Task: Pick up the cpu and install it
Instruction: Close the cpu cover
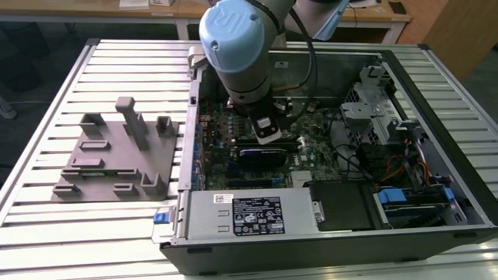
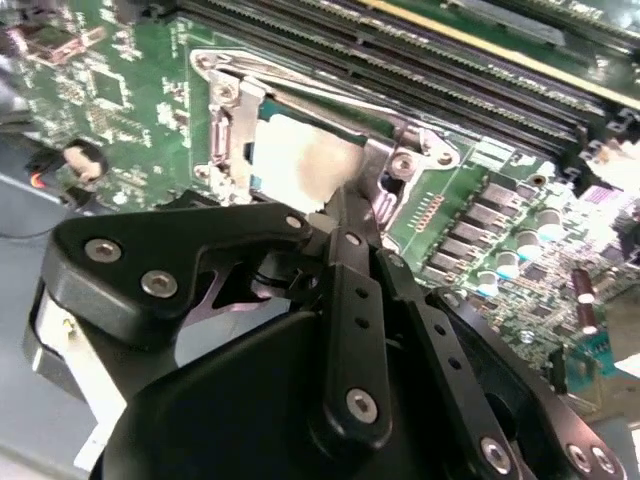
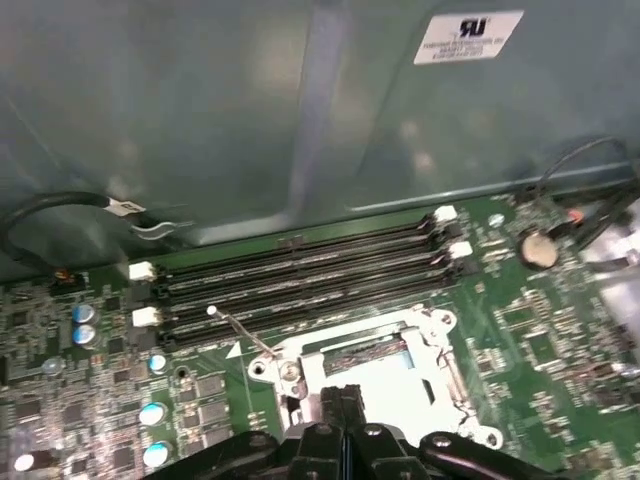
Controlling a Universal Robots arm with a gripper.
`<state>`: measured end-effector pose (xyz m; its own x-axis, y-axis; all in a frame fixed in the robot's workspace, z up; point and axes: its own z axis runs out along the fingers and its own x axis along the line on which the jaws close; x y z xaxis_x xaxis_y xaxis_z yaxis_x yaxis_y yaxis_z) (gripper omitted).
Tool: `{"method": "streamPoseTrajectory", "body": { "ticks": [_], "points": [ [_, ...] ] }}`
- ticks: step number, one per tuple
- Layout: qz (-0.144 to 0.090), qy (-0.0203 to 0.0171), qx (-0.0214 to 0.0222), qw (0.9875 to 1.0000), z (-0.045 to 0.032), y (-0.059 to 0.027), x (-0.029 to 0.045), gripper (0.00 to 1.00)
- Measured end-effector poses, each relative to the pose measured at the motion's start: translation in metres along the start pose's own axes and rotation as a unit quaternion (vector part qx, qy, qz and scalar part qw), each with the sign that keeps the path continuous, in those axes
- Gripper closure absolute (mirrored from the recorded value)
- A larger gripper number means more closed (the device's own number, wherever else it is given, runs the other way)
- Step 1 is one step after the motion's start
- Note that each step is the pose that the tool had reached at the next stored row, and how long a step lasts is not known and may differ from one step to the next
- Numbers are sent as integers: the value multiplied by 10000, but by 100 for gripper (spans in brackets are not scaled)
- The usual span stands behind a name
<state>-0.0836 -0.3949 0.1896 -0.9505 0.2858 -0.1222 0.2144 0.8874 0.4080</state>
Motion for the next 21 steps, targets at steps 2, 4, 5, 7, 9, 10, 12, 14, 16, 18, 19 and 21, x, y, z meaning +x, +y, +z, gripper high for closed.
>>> {"method": "streamPoseTrajectory", "body": {
  "ticks": [2,4,5,7,9,10,12,14,16,18,19,21],
  "points": [
    [3,4,1,10000,0,0,-1,89],
    [3,5,2,10000,0,0,-2,89],
    [2,5,3,10000,-5,3,-3,89],
    [2,5,1,10000,-34,17,-8,89],
    [2,5,1,10000,-66,32,-14,89],
    [2,5,1,10000,-76,37,-17,89],
    [3,5,0,10000,-80,40,-20,89],
    [3,5,0,10000,-80,40,-20,89],
    [29,72,28,10000,-79,41,-26,89],
    [88,227,105,9996,-73,44,-43,89],
    [117,302,148,9994,-70,46,-53,89],
    [163,431,242,9986,-63,51,-76,89]
  ]
}}
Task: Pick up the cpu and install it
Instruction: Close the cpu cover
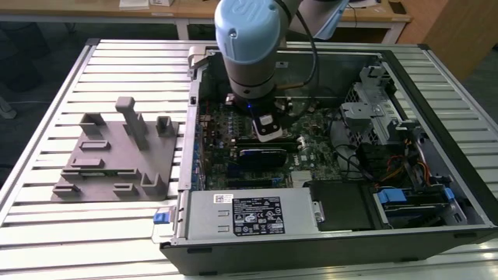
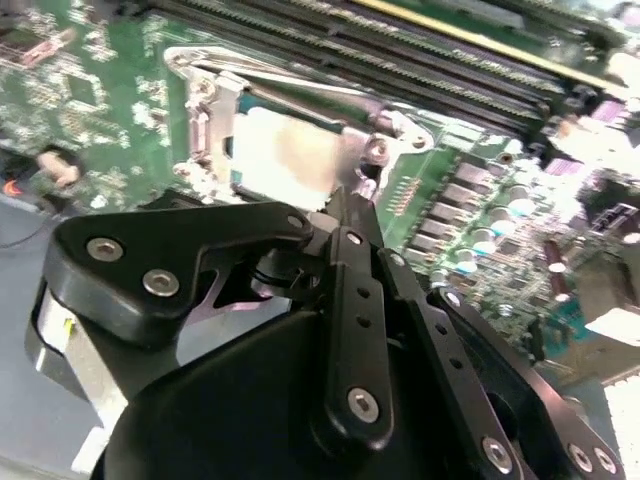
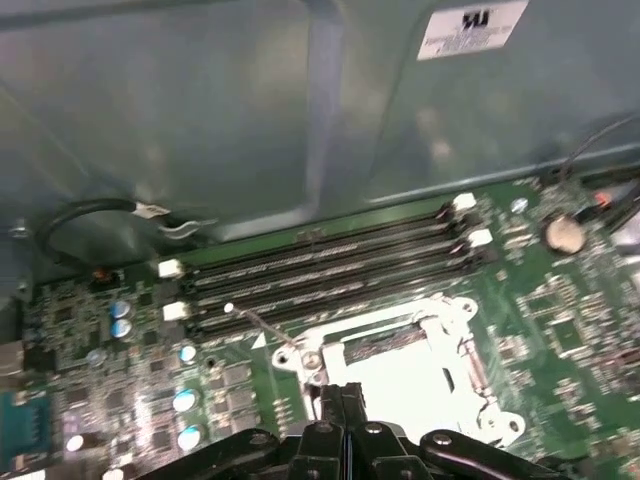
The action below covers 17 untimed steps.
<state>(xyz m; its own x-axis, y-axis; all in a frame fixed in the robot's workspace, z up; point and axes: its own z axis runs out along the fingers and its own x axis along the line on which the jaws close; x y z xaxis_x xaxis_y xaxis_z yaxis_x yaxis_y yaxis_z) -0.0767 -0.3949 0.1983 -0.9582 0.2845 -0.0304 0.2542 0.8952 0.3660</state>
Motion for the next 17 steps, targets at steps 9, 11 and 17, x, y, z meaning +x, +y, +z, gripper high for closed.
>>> {"method": "streamPoseTrajectory", "body": {
  "ticks": [9,11,17],
  "points": [
    [29,109,160,9998,5,7,-27,89],
    [5,100,215,9997,5,7,-26,89],
    [-27,95,267,9996,0,-11,-26,89]
  ]
}}
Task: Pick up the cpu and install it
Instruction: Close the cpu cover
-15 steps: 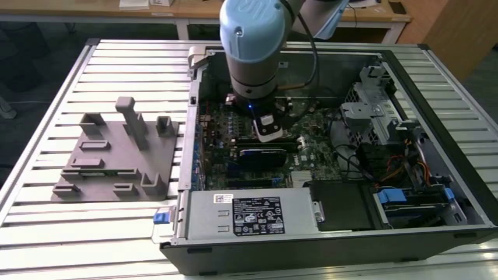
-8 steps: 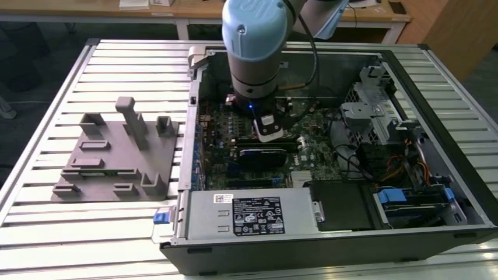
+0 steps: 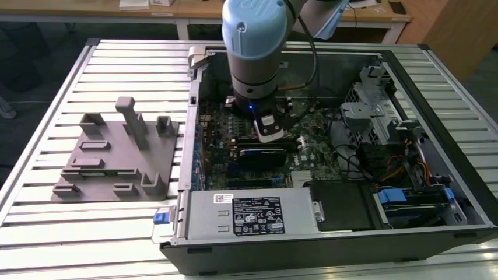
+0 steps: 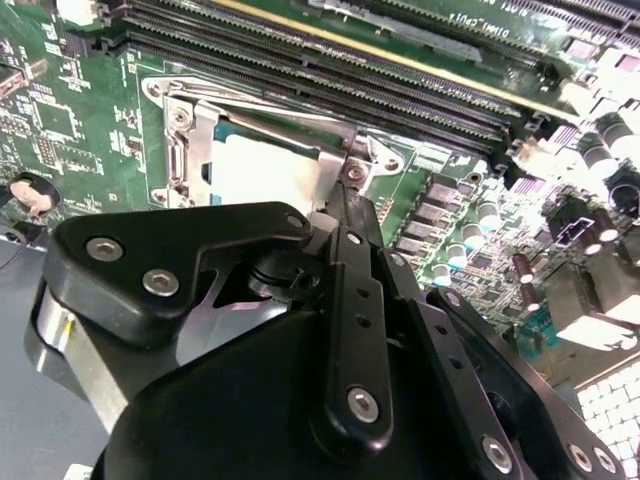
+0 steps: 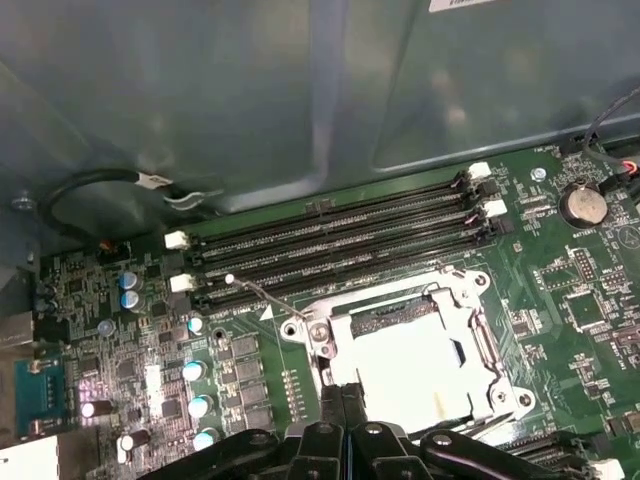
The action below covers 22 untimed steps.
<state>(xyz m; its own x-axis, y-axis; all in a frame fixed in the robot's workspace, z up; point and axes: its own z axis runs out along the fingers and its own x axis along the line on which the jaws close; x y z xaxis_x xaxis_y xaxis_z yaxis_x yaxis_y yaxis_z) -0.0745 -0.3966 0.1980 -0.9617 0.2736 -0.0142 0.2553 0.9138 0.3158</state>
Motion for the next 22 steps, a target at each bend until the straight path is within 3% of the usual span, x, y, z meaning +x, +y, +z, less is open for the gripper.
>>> {"method": "streamPoseTrajectory", "body": {
  "ticks": [14,17,20,22],
  "points": [
    [-334,82,-15,9994,-28,-99,-2,89],
    [-339,68,33,9994,-27,-96,-1,89],
    [-330,41,122,9994,-21,-76,4,89],
    [-332,34,152,9993,-17,-65,8,89]
  ]
}}
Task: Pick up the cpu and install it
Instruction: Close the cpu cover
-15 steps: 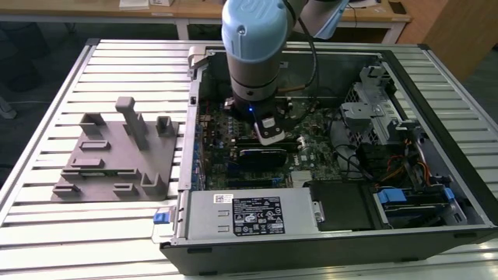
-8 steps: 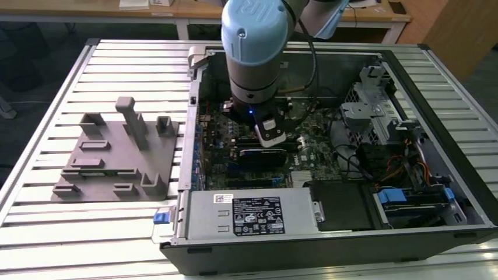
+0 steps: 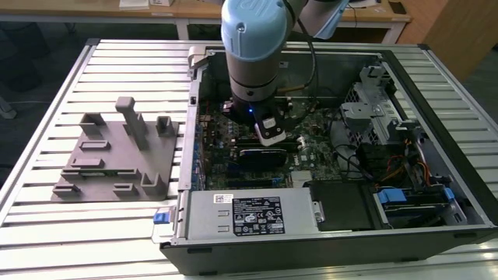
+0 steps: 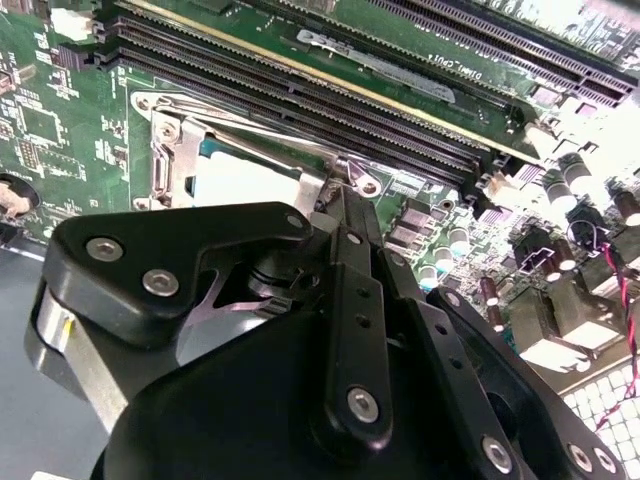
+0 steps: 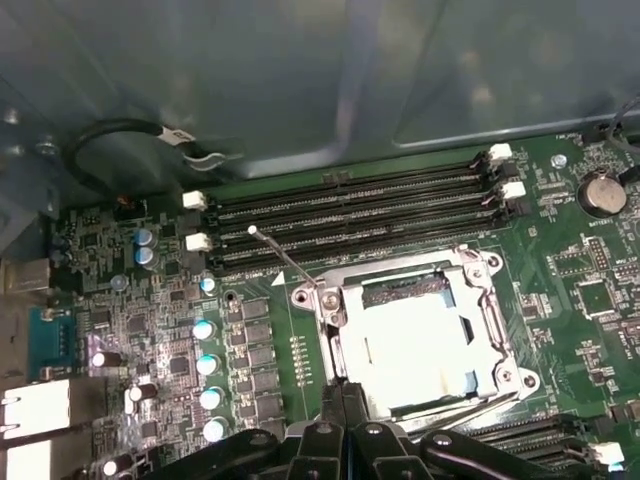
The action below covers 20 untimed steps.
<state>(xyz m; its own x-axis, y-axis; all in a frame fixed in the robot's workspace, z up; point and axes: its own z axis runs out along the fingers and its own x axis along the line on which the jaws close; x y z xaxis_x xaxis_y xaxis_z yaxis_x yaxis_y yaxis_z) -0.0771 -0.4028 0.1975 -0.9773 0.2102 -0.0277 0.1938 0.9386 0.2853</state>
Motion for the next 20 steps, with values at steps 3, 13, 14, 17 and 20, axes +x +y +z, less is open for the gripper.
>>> {"method": "streamPoseTrajectory", "body": {
  "ticks": [3,13,14,17,20],
  "points": [
    [-7,-14,73,10000,3,12,3,89],
    [25,116,265,9996,9,17,-22,89],
    [25,116,264,9996,10,20,-25,89],
    [25,116,264,9996,14,33,-42,89],
    [25,116,264,9996,18,44,-45,89]
  ]
}}
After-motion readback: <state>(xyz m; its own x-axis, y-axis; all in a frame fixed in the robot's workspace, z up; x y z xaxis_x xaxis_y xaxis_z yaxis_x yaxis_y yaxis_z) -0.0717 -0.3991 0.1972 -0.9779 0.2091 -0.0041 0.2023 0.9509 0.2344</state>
